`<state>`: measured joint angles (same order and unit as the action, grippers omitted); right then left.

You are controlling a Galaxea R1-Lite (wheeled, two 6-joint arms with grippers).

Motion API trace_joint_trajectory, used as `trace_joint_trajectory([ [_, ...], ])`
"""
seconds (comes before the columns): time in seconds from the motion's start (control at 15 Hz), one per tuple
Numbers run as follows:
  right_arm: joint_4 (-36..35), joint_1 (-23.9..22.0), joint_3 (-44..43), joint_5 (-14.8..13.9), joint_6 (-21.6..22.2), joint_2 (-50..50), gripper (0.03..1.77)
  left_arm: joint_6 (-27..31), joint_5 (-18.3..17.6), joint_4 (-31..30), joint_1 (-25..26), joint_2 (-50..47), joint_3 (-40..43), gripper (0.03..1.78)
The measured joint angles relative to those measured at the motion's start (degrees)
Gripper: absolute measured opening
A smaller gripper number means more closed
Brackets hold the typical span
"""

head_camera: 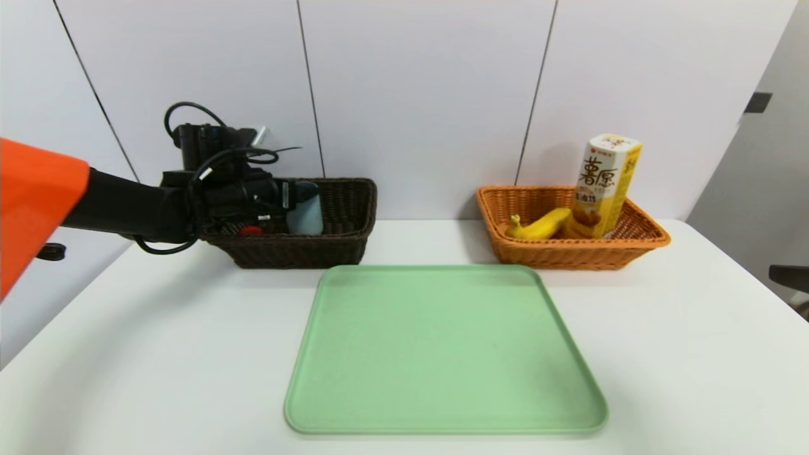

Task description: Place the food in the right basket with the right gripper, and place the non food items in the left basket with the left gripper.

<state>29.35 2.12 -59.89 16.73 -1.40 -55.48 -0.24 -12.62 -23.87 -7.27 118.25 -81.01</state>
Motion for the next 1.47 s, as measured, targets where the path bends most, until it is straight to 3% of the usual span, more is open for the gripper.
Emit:
trace_joint_trajectory([
  [0.33, 0.02, 0.02, -0.09, -0.52, -0.05, 1.21, 1.69, -1.66, 3.72, 6.35, 1.12, -11.30, 0.99, 1.63],
  [0.67, 0.07, -0.04, 1.00, -0.48, -0.02, 4.74, 1.69, -4.41, 8.63, 20.65, 1.78, -26.19, 3.52, 1.67],
  [0.8, 0.09, -0.04, 2.10, -0.48, -0.07, 6.92, 1.69, -4.77, 11.00, 25.73, 1.87, -33.85, 7.83, 1.67],
  [1.0, 0.09, -0.09, 4.24, -0.59, -0.07, 10.53, 1.69, -4.68, 15.56, 28.31, 1.90, -45.42, 17.94, 1.67],
  [1.27, 0.27, -0.96, 7.44, -0.50, -0.28, 15.52, 1.69, -3.28, 16.84, 28.96, 1.78, -60.20, 32.33, 1.69],
  [1.47, 0.79, -2.12, 8.35, -0.48, -1.32, 19.10, 1.69, -2.67, 17.02, 29.12, 1.73, -68.01, 38.05, 1.69],
])
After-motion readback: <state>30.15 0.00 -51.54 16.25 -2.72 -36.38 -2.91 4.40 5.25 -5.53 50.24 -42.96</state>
